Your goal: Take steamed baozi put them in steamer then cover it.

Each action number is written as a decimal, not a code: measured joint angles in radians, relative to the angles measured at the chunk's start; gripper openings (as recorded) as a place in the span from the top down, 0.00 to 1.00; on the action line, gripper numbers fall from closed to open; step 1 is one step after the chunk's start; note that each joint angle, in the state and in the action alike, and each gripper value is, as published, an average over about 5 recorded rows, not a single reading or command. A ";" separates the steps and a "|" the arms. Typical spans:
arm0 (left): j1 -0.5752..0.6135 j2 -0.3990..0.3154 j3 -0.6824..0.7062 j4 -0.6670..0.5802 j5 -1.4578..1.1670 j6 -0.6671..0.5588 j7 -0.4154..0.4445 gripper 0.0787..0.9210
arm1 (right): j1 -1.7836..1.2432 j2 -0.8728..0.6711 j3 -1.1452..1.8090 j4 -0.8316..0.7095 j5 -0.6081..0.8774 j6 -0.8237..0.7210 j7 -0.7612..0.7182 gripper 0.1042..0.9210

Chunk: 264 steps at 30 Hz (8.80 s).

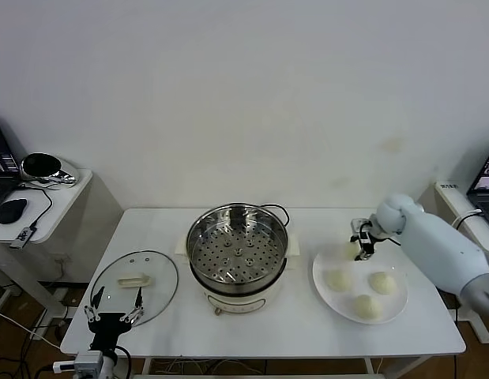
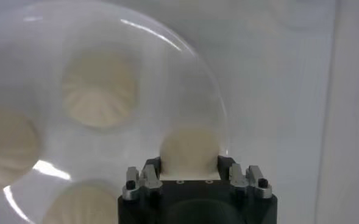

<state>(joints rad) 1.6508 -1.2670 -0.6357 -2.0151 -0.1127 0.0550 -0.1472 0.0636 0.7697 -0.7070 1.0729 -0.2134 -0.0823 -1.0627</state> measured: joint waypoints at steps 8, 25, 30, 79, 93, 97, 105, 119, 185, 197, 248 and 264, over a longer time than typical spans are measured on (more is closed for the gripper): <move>-0.008 0.014 0.002 -0.003 -0.015 0.001 0.002 0.12 | 0.228 -0.019 -0.173 0.108 0.187 0.049 0.026 0.41; -0.002 0.044 -0.022 -0.015 -0.050 -0.003 0.005 0.12 | 0.493 0.341 -0.471 0.038 0.349 0.294 0.089 0.40; 0.001 0.042 -0.033 -0.022 -0.052 -0.003 0.005 0.12 | 0.488 0.466 -0.514 -0.036 0.293 0.395 0.107 0.40; 0.007 0.025 -0.073 -0.053 -0.067 0.005 0.007 0.12 | 0.542 0.517 -0.631 -0.029 0.181 0.478 0.123 0.12; -0.008 0.038 -0.063 -0.063 -0.062 0.005 0.009 0.12 | 0.704 0.060 -0.751 0.393 0.419 -0.070 0.057 0.12; -0.007 0.044 -0.064 -0.064 -0.060 0.005 0.009 0.12 | 0.679 -0.060 -0.749 0.446 0.407 -0.134 0.054 0.12; -0.002 0.035 -0.068 -0.074 -0.054 0.005 0.010 0.12 | 0.504 -0.205 -0.643 0.481 0.338 -0.197 0.063 0.12; 0.012 0.022 -0.088 -0.086 -0.053 0.005 0.009 0.12 | 0.126 -0.207 -0.361 0.383 0.207 -0.210 0.103 0.12; -0.020 0.030 -0.088 -0.091 -0.085 0.005 0.009 0.12 | 0.613 0.111 -0.532 0.359 0.584 -0.408 0.111 0.35; -0.007 0.027 -0.100 -0.103 -0.094 0.007 0.008 0.12 | 0.619 0.431 -0.601 0.268 0.801 -0.561 0.209 0.35; -0.010 0.022 -0.078 -0.126 -0.086 0.018 0.015 0.12 | 0.653 0.194 -0.635 0.419 0.707 -0.514 0.019 0.12; 0.006 0.010 -0.068 -0.134 -0.060 0.030 0.017 0.12 | 0.437 -0.297 -0.552 0.602 0.373 -0.330 -0.026 0.12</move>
<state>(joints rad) 1.6564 -1.2569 -0.7037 -2.1492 -0.1731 0.0853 -0.1306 0.5010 0.4725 -1.2593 1.6752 0.1598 -0.4123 -1.0887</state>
